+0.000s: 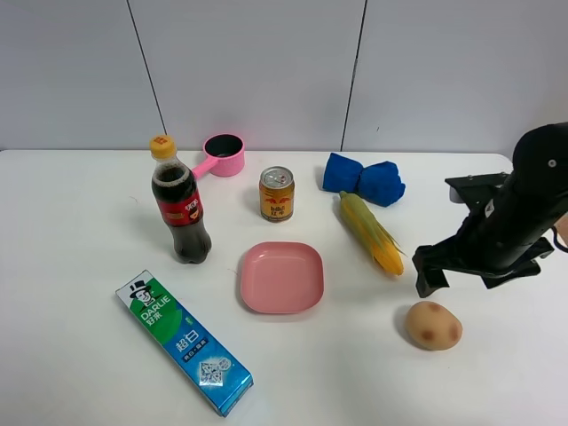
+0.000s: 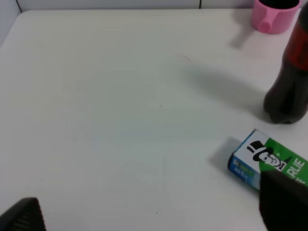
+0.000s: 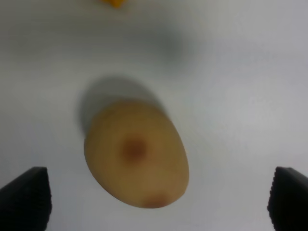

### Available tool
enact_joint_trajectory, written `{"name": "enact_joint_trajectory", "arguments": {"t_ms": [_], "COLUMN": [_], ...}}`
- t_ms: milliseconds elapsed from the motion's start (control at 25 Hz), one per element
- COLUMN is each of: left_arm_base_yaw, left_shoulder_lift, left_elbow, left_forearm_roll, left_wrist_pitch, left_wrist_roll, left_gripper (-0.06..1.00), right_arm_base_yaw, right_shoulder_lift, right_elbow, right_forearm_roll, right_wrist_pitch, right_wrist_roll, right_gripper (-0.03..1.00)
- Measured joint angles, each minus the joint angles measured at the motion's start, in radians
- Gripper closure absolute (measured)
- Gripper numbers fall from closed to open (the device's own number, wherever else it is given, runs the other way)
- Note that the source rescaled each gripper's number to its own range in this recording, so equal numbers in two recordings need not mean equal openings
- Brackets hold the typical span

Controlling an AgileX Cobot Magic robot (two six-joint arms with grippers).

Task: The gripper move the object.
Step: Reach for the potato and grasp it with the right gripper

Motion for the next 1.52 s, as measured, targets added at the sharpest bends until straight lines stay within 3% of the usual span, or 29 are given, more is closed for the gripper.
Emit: {"name": "enact_joint_trajectory", "arguments": {"t_ms": [360,640,800,1360,1520], "left_arm_base_yaw": [0.000,0.000,0.000,0.000,0.000], "left_shoulder_lift": [0.000,0.000,0.000,0.000,0.000], "left_elbow": [0.000,0.000,0.000,0.000,0.000], "left_forearm_roll": [0.000,0.000,0.000,0.000,0.000], "left_wrist_pitch": [0.000,0.000,0.000,0.000,-0.001], "left_wrist_roll": [0.000,0.000,0.000,0.000,0.000], "left_gripper": [-0.06,-0.06,-0.06,-0.06,-0.06], "right_arm_base_yaw": [0.000,0.000,0.000,0.000,0.000], "right_shoulder_lift": [0.046,0.053,0.053,0.220,0.245], "right_elbow": [0.060,0.142,0.150,0.156,0.156], "right_forearm_roll": [0.043,0.042,0.043,0.044,0.044], "right_wrist_pitch": [-0.033,-0.142,-0.199,-0.266,-0.286], "right_wrist_roll": [-0.074,-0.109,-0.115,-0.118,-0.118], "right_gripper": [-0.03,-0.03,-0.03,-0.03,0.06]}}
